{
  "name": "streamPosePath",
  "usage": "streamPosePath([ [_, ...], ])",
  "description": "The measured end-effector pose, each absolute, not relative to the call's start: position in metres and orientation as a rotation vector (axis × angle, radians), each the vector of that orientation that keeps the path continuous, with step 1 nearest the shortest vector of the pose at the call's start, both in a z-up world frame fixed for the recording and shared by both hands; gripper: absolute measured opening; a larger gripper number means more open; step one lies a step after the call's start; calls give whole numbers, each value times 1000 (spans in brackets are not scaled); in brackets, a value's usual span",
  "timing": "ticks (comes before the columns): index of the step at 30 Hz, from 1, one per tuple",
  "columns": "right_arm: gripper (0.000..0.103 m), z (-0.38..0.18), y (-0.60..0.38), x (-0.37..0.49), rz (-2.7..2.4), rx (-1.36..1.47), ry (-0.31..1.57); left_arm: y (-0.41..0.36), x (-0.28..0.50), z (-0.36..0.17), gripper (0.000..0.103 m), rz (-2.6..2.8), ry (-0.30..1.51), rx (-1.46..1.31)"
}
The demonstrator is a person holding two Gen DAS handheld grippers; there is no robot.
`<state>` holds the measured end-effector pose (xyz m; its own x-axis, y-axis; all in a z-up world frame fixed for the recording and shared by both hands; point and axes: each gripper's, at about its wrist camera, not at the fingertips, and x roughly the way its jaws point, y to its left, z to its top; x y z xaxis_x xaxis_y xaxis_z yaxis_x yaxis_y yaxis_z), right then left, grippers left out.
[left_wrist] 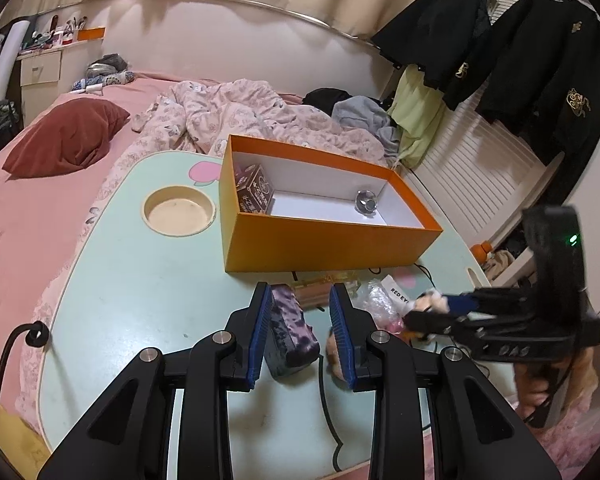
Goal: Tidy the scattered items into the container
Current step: 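Lower the figurine onto the table and open the right tool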
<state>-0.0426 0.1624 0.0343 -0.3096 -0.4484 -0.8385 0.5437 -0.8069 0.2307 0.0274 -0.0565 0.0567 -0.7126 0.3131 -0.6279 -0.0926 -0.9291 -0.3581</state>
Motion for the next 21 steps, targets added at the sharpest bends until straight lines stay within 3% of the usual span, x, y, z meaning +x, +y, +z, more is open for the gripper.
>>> streamPosePath([
  [5,39,32,161,-32,-2138,1297,144,-53,24,61,31,2687,-413,-1074],
  [9,60,40,172,-22,-2208,1194,103,-46,9,73,31,2713,-319,-1128],
  [14,61,47,190,-22,-2190,1161,-59,-34,-42,107,31,2687,-120,-1189],
  [21,61,41,202,-18,-2158,1161,-149,-9,-157,88,31,2597,164,-1651],
])
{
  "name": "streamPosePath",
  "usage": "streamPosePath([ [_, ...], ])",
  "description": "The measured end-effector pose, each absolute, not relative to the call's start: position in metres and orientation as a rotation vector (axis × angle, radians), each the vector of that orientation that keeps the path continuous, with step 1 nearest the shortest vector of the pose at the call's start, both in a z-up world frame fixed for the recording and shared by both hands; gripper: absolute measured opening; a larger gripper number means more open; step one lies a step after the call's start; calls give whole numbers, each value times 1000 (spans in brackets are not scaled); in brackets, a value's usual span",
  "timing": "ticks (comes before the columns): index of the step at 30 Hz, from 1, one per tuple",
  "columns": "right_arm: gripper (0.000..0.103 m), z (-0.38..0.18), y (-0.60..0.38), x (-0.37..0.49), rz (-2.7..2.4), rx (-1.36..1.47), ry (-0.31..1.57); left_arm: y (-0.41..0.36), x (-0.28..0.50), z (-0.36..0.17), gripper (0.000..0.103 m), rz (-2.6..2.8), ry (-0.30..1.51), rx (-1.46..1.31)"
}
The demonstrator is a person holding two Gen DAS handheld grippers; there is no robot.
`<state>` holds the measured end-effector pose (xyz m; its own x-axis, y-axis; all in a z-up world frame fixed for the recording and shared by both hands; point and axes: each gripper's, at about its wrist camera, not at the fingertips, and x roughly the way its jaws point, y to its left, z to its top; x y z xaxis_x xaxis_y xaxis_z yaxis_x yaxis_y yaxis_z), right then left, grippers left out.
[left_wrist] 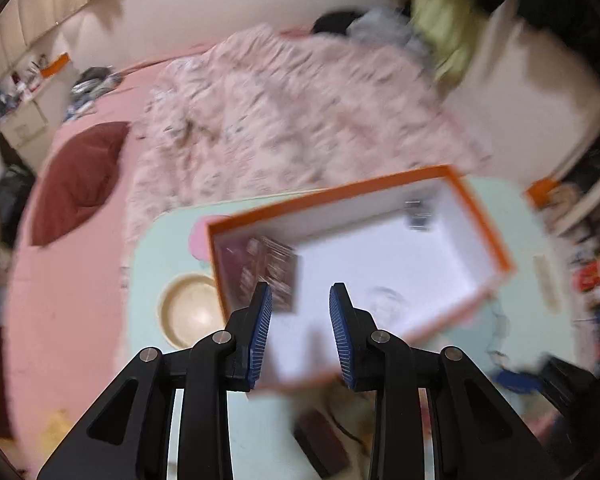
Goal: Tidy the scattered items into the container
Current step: 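Lower the figurine onto the table and open the right tool, then grasp the dark card box in the orange box with the left tool and lift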
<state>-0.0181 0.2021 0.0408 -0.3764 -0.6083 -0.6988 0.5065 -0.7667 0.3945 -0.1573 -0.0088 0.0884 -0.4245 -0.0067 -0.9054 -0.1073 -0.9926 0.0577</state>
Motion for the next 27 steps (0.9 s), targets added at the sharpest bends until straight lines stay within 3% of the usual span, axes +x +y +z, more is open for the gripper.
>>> streamPosePath([
  [9,61,35,223,-17,-2114,1153,-235,12,-195,32,31,2591,446,-1884],
  [17,61,34,227,-17,-2100,1156,-251,15,-197,33,35,2485,441,-1910],
  [18,61,34,227,-17,-2098,1157,-252,16,-197,32,38,2438,406,-1916],
  [20,61,33,226,-17,-2098,1160,-253,17,-196,26,61,2357,342,-1941],
  [21,61,34,226,-17,-2098,1162,-253,18,-195,25,64,2374,362,-1932],
  [24,61,33,226,-17,-2096,1165,-257,20,-194,16,64,2427,482,-1925],
  [27,61,33,227,-17,-2101,1169,-258,20,-192,18,61,2440,479,-1898],
])
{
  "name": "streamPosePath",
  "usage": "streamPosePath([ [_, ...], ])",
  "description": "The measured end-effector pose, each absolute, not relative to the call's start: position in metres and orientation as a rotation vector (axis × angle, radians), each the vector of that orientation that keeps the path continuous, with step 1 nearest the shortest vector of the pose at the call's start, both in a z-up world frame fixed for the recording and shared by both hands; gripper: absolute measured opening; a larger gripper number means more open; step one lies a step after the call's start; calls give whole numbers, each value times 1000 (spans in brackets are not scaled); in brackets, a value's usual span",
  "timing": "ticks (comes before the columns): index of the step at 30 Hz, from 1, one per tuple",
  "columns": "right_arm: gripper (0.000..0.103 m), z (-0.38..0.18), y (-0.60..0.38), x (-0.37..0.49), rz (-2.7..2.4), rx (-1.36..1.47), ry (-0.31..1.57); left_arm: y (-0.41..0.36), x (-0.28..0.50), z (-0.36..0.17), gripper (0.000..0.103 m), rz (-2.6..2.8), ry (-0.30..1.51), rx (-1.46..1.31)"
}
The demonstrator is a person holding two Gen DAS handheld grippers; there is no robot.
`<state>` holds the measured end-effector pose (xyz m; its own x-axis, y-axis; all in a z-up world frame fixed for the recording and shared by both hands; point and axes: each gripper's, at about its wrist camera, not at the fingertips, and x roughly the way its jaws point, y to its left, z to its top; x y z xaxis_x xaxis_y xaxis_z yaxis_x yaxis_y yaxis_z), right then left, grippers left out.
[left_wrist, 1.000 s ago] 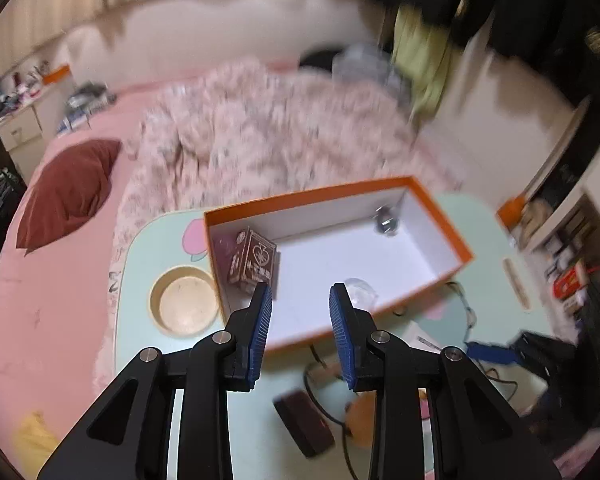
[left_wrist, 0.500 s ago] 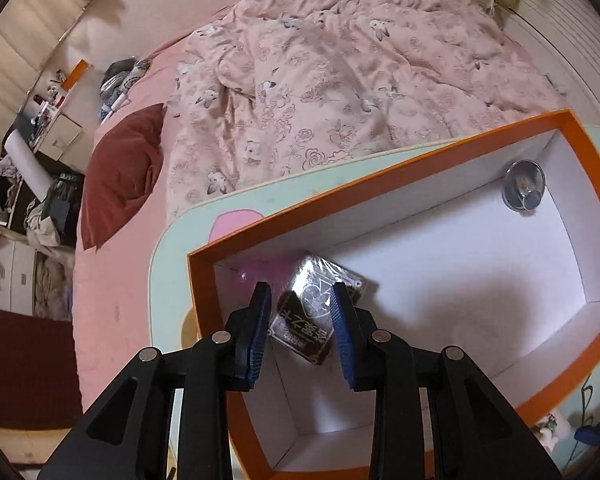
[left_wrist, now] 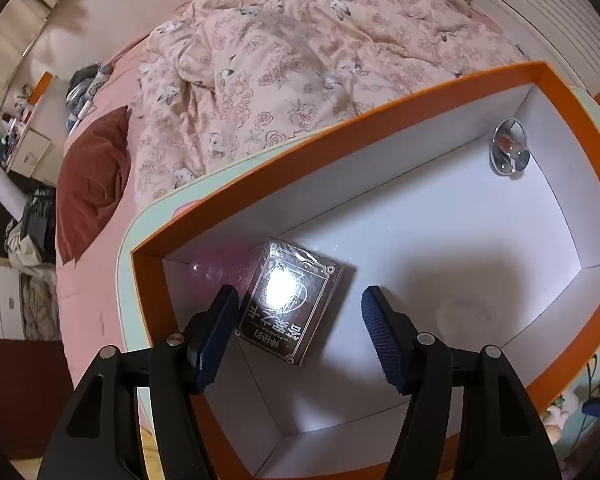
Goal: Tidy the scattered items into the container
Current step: 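Grasp the dark card box in the orange box with the left tool and lift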
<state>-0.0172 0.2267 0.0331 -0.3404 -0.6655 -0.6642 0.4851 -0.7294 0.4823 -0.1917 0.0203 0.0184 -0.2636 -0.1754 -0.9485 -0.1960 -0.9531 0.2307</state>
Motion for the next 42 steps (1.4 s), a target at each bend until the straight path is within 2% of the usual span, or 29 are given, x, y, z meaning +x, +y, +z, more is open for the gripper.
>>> streamPosePath([
  [1,61,33,227,-17,-2101,1171,-260,20,-191,20,51,2453,487,-1896],
  [4,61,33,228,-18,-2103,1174,-262,18,-190,24,44,2467,489,-1858],
  [5,61,33,228,-18,-2103,1175,-260,17,-189,27,32,2479,479,-1827],
  [6,61,33,228,-19,-2103,1177,-259,16,-188,31,28,2483,466,-1805],
  [8,61,32,227,-19,-2103,1181,-254,13,-186,45,4,2493,405,-1765],
  [9,61,32,227,-19,-2105,1183,-251,12,-181,54,3,2505,385,-1730],
  [12,61,31,225,-19,-2105,1186,-249,13,-171,67,3,2516,424,-1684],
  [16,61,32,221,-18,-2098,1186,-241,13,-175,52,21,2491,518,-1756],
  [20,61,29,218,-18,-2090,1198,-235,16,-185,35,24,2468,538,-1783],
  [24,61,29,220,-17,-2091,1201,-240,20,-194,36,42,2501,577,-1777],
  [26,61,29,222,-17,-2095,1198,-245,15,-197,37,60,2512,547,-1786],
  [27,61,30,223,-17,-2095,1197,-247,11,-198,38,63,2494,499,-1789],
  [31,61,29,224,-18,-2097,1203,-255,2,-198,38,64,2416,273,-1815],
  [33,61,28,223,-19,-2095,1208,-256,2,-195,43,64,2428,232,-1779],
  [38,61,28,221,-19,-2088,1212,-250,16,-193,31,64,2337,245,-1838],
  [42,61,27,220,-18,-2085,1213,-250,27,-194,17,56,2394,440,-1851],
])
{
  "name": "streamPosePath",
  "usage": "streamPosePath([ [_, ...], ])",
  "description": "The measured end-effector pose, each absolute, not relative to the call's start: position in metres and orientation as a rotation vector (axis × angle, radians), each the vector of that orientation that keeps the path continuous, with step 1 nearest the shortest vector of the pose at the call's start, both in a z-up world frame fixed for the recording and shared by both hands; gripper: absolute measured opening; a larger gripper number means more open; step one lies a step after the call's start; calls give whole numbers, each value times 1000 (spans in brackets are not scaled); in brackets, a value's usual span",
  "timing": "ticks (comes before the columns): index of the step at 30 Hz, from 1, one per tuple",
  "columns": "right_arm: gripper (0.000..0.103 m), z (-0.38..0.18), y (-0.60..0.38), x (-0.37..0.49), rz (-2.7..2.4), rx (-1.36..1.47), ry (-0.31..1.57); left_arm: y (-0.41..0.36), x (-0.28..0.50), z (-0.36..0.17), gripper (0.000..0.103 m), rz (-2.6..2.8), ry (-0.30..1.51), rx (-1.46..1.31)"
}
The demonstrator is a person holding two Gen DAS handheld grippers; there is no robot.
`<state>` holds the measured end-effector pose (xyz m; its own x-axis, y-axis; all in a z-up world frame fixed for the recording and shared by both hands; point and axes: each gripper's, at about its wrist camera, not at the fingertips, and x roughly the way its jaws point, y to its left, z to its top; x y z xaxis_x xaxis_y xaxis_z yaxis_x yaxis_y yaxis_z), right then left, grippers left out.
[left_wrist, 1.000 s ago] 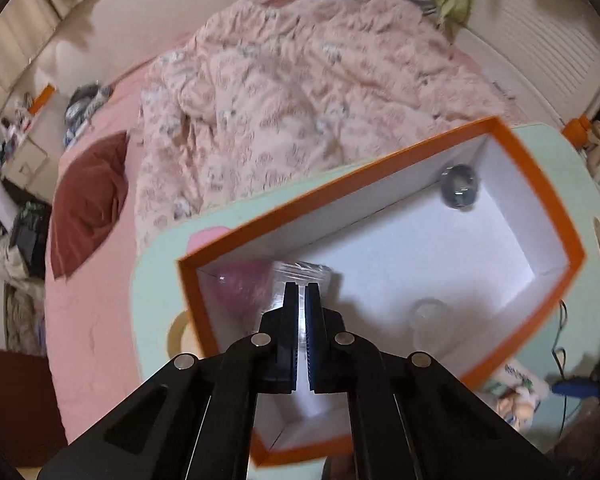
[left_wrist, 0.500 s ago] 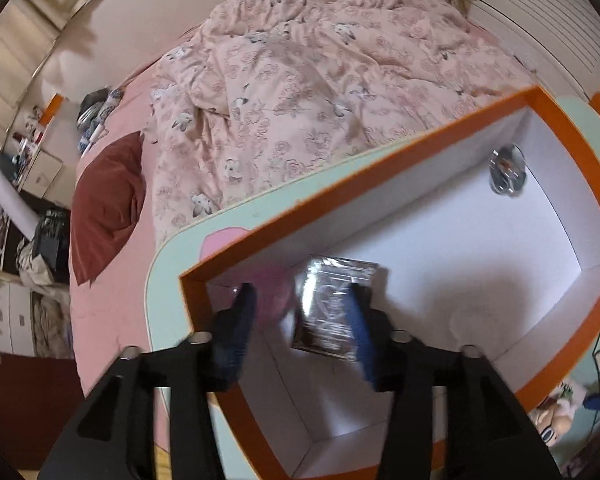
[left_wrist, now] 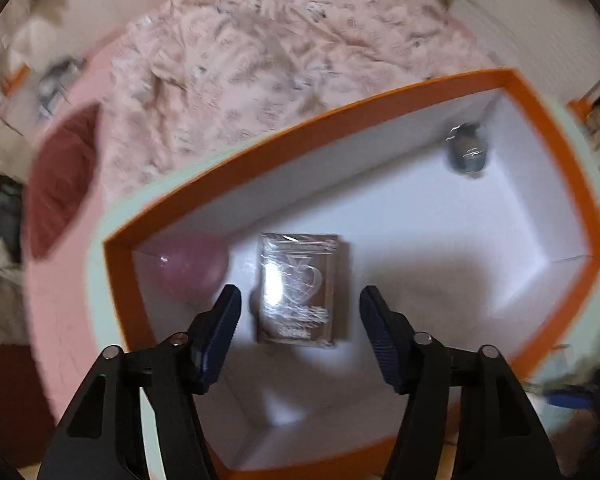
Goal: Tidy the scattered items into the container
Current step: 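Grasp the dark card box in the orange box with the left tool and lift, then lower the card box onto the table and open the left tool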
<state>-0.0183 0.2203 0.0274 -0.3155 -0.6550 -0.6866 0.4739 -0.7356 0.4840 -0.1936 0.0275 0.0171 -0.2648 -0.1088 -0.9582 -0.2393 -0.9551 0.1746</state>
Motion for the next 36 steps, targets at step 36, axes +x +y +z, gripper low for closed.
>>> streamPosePath([
  [36,61,44,216,-27,-2174,1203,-181,-2,37,52,43,2381,139,-1375],
])
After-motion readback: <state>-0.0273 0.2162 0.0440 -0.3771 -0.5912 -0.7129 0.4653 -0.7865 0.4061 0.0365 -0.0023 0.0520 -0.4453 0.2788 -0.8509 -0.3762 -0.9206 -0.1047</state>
